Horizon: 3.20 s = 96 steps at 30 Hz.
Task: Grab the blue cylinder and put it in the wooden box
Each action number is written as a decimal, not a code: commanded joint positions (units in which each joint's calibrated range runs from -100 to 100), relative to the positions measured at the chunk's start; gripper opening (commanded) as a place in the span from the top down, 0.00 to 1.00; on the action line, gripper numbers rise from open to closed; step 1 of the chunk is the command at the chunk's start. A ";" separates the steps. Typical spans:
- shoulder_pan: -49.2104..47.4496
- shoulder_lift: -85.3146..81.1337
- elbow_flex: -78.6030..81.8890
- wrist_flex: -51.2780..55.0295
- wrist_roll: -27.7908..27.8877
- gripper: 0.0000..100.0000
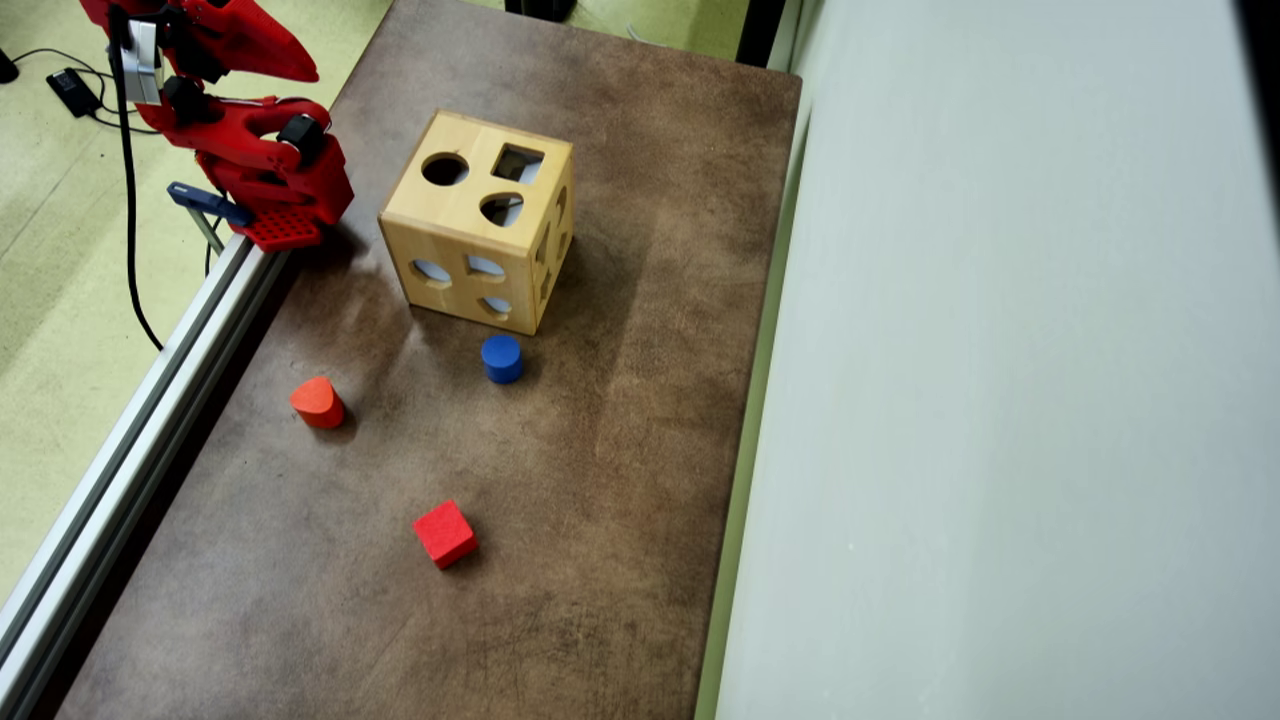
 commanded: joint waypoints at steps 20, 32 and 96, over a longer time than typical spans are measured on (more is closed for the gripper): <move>-0.07 0.09 -0.09 0.18 -1.47 0.97; -0.59 0.09 -0.09 0.18 -1.61 0.97; 12.49 115.59 -29.88 -30.30 7.42 0.97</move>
